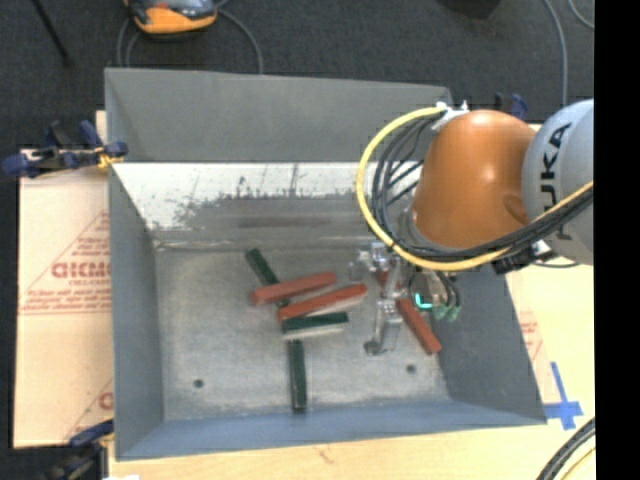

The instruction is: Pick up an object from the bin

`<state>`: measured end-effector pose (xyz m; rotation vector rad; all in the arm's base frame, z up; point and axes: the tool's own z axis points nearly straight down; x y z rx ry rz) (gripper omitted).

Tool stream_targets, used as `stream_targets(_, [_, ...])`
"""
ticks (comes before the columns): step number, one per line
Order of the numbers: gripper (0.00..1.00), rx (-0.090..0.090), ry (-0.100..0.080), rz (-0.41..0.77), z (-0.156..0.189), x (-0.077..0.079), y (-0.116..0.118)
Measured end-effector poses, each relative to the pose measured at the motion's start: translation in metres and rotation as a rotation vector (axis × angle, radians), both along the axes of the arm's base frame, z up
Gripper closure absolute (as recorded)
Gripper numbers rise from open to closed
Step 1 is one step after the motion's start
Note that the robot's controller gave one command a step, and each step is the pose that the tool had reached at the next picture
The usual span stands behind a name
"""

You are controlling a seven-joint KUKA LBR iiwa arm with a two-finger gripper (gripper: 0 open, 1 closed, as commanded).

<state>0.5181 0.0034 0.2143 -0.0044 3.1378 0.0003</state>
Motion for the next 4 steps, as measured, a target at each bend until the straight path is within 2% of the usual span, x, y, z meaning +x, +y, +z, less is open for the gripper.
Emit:
stream_targets(1, [0.0,0.0,-0.003,0.003,-0.003,0.006,0.002])
stream_targets(2, [0.0,-0.001,0.005,0.094,-0.035,0.041,0.009])
stream_targets(3, [0.0,-0.002,-0.017,0.132,-0.023,0.044,0.017])
stream_targets(4, [0.0,0.002,-0.008,0.102,-0.078,0.071,0.008])
